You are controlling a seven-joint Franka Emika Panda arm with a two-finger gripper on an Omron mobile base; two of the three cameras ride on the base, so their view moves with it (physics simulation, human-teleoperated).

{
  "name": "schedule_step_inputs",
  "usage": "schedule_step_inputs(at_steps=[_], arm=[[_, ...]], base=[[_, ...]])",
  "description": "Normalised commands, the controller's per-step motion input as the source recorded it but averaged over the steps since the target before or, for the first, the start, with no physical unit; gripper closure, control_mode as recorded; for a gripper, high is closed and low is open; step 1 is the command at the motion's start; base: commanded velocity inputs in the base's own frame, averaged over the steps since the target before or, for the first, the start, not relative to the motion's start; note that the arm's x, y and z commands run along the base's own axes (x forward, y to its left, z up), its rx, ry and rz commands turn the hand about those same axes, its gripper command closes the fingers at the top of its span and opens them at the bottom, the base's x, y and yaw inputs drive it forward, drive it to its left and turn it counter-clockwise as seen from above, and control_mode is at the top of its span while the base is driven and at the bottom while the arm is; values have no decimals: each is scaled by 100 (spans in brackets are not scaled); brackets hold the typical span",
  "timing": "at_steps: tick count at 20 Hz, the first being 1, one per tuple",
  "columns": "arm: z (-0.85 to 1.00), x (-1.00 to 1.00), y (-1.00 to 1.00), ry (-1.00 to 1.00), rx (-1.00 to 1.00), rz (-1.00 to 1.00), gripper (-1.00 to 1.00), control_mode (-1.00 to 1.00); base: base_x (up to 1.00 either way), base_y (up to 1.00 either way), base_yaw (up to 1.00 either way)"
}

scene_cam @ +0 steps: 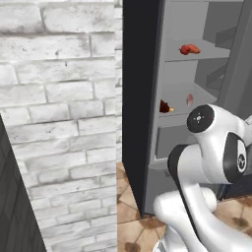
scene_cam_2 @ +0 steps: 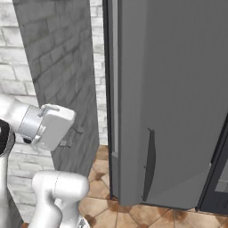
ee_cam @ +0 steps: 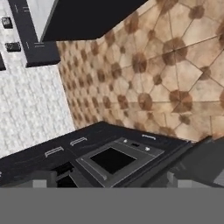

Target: Gather the sweet potato and bell pepper from the fridge and place them on a tray on the dining counter. Then gather the steaks from the fridge and place them on the other tray.

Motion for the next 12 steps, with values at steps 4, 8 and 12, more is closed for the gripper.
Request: schedule_step_inputs(at_steps=[4, 8, 12], arm=[[-49, 46, 13, 30, -4, 41, -100, -100], [-30, 16, 2, 52, -12, 31, -100, -100], [-16, 4, -3, 45, -14, 37, -100, -100]], base=[[0, 0, 0], [0, 0, 0], [0, 0, 0]])
